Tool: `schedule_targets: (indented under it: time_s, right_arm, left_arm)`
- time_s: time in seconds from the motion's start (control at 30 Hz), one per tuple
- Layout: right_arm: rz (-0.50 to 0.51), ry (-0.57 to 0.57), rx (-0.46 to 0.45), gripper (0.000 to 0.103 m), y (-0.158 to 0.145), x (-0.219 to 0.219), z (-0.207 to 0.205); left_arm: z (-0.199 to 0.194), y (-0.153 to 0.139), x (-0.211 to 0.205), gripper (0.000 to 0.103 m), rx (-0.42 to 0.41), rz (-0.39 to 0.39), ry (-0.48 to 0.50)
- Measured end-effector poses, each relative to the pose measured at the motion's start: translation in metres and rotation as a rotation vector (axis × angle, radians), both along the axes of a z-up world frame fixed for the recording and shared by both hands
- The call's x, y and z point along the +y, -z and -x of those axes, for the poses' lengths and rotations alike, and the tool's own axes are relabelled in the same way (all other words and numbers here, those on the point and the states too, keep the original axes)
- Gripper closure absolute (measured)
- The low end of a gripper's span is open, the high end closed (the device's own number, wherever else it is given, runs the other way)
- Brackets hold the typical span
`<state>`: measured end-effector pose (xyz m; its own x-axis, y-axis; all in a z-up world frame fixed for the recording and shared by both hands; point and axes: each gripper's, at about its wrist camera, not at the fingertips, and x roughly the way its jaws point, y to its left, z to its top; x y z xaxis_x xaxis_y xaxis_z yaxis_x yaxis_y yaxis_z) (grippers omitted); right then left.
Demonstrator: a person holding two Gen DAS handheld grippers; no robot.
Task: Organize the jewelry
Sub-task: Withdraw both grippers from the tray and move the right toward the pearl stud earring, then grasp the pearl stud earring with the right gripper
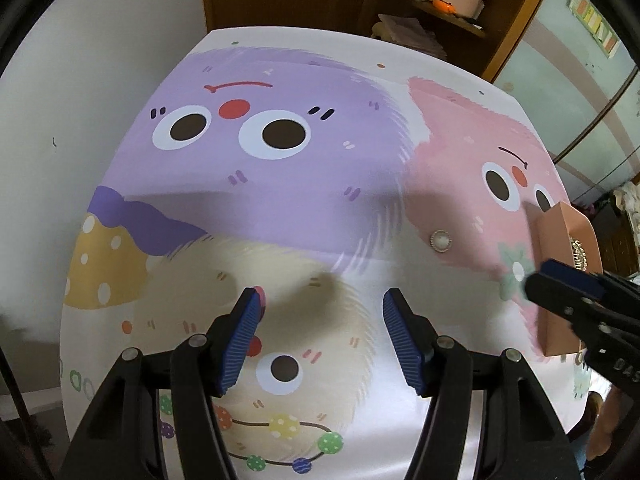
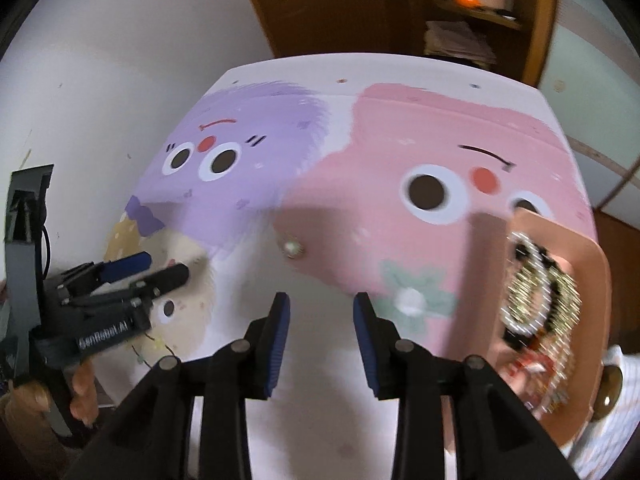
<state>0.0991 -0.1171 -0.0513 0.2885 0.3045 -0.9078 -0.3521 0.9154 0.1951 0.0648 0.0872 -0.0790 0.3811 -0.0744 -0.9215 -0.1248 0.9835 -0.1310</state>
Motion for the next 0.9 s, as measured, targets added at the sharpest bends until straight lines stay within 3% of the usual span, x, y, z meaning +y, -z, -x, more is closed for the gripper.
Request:
schedule_targets:
  time_s: [0.3,0.53,0.9]
  right_arm:
    - [0.049,-0.090,0.007,0.065,0.030,0.055,-0.023]
    - [0.138,-0.106,-0.031,0.065,0.043,0.067,-0.030]
    - [0.194,-0.155,-0.049,0.069,0.054,0.073,-0.031]
  left_arm:
    - [0.004,0.013,0.018,0.041,0.019,0.036,-0.028]
    - [0.002,0.019,0.023,0.041,0.025,0.054,-0.035]
    - [-0.001,0.022,0.023,0.041,0.032,0.058,-0.023]
